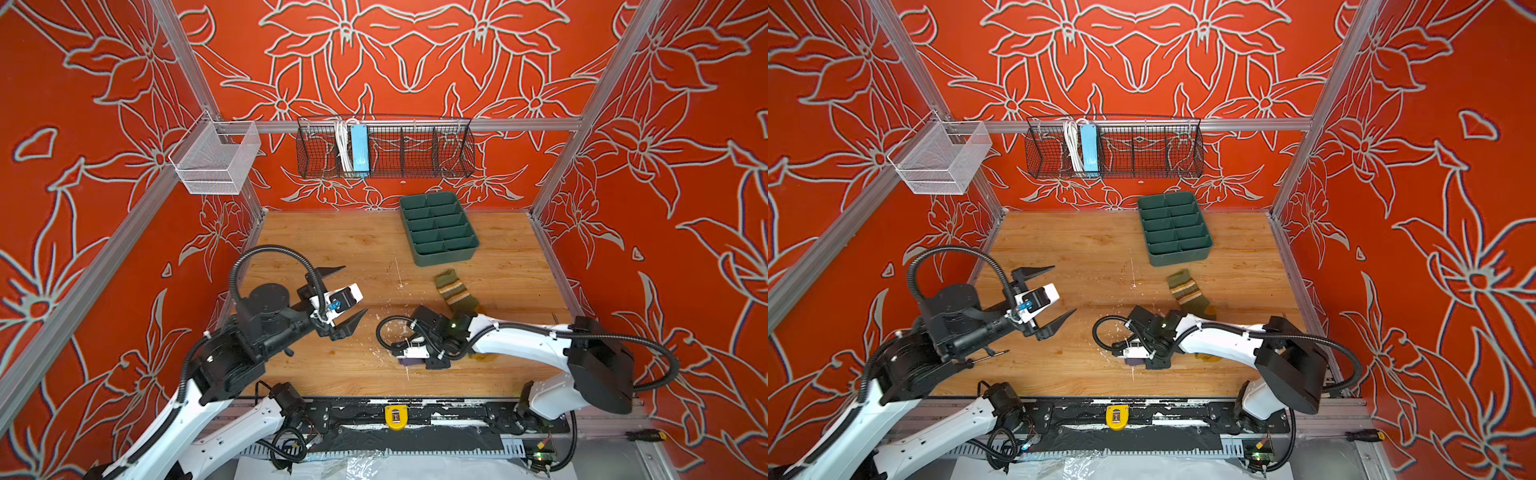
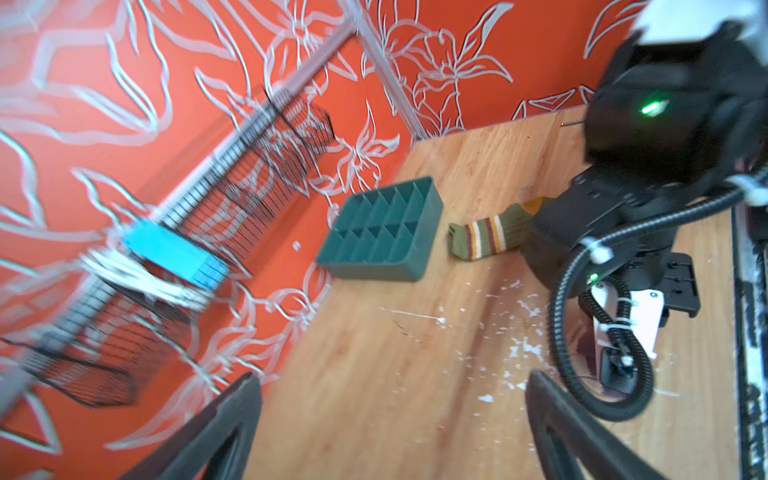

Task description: Roll the socks

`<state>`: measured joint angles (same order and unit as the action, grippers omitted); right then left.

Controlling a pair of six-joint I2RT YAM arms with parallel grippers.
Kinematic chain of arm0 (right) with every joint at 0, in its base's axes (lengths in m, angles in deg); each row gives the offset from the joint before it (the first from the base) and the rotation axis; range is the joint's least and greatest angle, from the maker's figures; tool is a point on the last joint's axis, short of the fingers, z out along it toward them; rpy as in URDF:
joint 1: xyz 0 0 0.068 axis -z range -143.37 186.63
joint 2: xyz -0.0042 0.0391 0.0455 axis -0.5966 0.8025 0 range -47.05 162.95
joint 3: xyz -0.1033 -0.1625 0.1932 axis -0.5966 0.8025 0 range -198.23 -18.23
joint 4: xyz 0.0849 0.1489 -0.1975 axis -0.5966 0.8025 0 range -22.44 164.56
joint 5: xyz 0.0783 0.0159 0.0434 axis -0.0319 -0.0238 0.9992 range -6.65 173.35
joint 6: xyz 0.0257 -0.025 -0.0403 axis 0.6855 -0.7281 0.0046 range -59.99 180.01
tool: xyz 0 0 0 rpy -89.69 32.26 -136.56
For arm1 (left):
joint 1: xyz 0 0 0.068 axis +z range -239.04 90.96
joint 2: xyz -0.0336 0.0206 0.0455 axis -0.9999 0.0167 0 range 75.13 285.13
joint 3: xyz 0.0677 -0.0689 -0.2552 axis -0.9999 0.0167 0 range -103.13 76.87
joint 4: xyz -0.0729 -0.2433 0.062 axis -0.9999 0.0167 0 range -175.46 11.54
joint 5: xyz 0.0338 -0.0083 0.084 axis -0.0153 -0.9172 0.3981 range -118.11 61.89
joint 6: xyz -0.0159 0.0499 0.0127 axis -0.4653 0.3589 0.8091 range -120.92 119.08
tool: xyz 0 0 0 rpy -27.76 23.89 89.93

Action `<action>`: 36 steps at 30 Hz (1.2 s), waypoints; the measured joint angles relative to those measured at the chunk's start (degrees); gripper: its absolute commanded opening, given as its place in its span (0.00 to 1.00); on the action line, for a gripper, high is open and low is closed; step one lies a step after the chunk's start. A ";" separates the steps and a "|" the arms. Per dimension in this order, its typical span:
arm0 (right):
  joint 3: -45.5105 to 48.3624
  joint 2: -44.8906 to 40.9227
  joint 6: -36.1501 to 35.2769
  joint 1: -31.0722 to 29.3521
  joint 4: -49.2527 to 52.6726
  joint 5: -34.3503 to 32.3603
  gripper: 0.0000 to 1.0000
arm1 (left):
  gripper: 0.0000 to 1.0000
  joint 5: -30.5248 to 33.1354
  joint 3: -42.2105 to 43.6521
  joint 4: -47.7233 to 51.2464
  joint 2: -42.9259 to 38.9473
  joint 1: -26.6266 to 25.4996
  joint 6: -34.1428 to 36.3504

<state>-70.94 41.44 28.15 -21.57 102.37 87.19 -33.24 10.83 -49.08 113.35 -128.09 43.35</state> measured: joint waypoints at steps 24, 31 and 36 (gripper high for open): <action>-10.73 11.63 7.91 6.82 5.25 14.99 0.00 | 0.76 21.84 30.45 -12.44 21.77 -33.92 19.74; -11.41 12.61 7.89 6.86 5.27 18.16 0.00 | 0.76 32.02 37.07 -33.62 34.12 -34.03 14.25; -11.37 12.66 8.20 7.34 5.25 19.82 0.00 | 0.72 36.35 37.70 -41.51 41.05 -33.03 11.78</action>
<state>-82.31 54.10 36.35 -14.22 107.61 107.01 3.11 48.54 -90.59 154.40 -161.12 55.14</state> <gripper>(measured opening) 0.272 0.744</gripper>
